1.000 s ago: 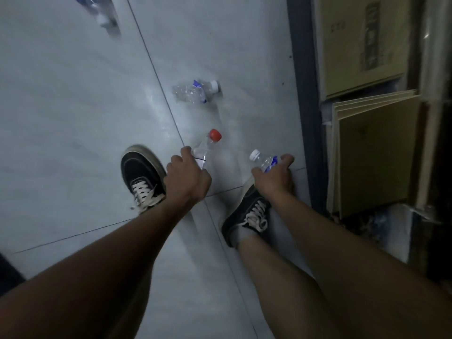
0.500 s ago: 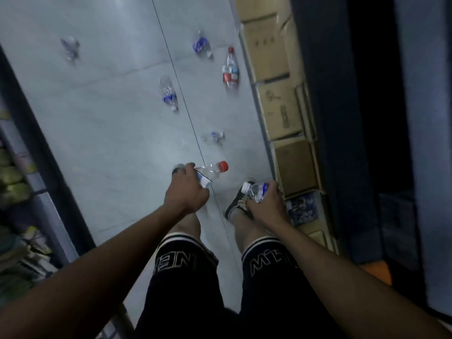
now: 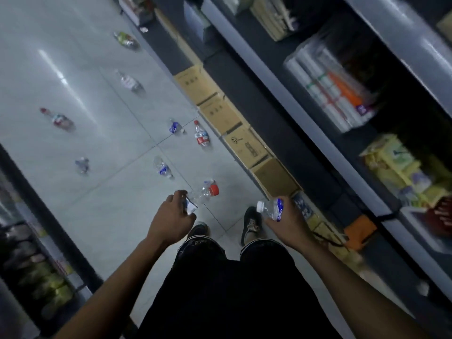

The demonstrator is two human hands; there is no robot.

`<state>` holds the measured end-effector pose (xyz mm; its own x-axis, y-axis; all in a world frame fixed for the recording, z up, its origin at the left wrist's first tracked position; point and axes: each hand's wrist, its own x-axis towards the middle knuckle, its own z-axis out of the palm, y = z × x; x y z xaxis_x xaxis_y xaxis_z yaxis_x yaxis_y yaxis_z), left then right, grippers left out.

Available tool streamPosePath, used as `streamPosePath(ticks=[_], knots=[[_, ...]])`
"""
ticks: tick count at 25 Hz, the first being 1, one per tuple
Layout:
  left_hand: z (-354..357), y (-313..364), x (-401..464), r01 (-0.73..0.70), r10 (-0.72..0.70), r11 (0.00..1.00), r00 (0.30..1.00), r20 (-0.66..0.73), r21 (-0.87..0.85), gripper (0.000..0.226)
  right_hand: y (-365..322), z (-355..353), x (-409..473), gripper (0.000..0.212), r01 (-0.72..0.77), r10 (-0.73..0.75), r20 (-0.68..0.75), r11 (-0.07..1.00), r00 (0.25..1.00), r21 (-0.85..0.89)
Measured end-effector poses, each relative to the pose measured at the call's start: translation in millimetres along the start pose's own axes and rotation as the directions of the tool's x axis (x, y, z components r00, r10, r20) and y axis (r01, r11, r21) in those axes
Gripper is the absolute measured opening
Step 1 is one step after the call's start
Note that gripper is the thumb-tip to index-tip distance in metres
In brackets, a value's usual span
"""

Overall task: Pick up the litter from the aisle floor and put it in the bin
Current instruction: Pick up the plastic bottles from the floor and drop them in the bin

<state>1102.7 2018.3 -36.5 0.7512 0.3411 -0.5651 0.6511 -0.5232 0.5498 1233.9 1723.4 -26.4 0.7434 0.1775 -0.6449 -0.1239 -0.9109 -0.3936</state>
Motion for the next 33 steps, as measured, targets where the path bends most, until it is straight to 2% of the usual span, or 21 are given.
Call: streamPosePath(ticks=[4,6,9,13,16,19,22,26,29,31,33], knots=[[-19.1,-9.2,-23.8,-0.207,0.179,0.954,0.974,0.141,0.217,0.07,13.8,24.5,-72.5,0.064,-0.097,0.119,-0.118,0.98,0.986,0.174],[-29.1,-11.6,-31.0,-0.332,0.255,0.877,0.934,0.249,0.347,0.079,23.6,46.1,-111.2,0.06,-0.148,0.189,-0.14,0.954,0.972,0.262],[-30.7,-4.0,-40.9,-0.455,0.275,0.749,0.875,0.398,0.482,0.092,45.6,77.8,-161.6,0.061,-0.231,0.319,-0.173,0.889,0.932,0.395],[-2.1,21.8,-49.3,-0.591,0.328,0.628,0.791,0.516,0.507,0.068,77.2,120.0,-227.0,0.065,-0.309,0.488,-0.151,0.733,0.86,0.606],[38.7,59.4,-64.4,-0.73,0.407,0.487,0.676,0.615,0.479,0.058,107.5,155.8,-283.0,0.066,-0.298,0.57,-0.154,0.619,0.807,0.726],[93.0,104.3,-105.4,-0.859,0.452,0.295,0.512,0.73,0.419,0.059,138.5,197.7,-354.5,0.062,-0.28,0.673,-0.165,0.501,0.721,0.819],[150.3,140.9,-162.0,-0.94,0.462,0.139,0.339,0.819,0.311,0.054,153.9,242.7,-418.8,0.066,-0.266,0.785,-0.2,0.42,0.586,0.868],[238.5,165.0,-242.9,-0.984,0.357,-0.125,0.073,0.931,0.125,0.055,166.4,302.8,-481.7,0.064,-0.231,0.911,-0.119,0.223,0.395,0.947],[303.1,169.9,-306.0,-0.976,0.23,-0.218,-0.037,0.972,0.015,0.048,169.6,343.9,-518.6,0.064,-0.166,0.97,-0.006,0.047,0.243,0.985],[337.9,170.7,-345.3,-0.962,0.184,-0.267,-0.112,0.976,-0.059,0.042,167.9,368.3,-535.0,0.065,-0.123,0.982,0.059,-0.037,0.179,0.992],[367.8,164.2,-384.5,-0.95,0.146,-0.284,-0.173,0.974,-0.126,0.046,173.6,387.7,-556.4,0.067,-0.073,0.981,0.143,-0.135,0.129,0.988]])
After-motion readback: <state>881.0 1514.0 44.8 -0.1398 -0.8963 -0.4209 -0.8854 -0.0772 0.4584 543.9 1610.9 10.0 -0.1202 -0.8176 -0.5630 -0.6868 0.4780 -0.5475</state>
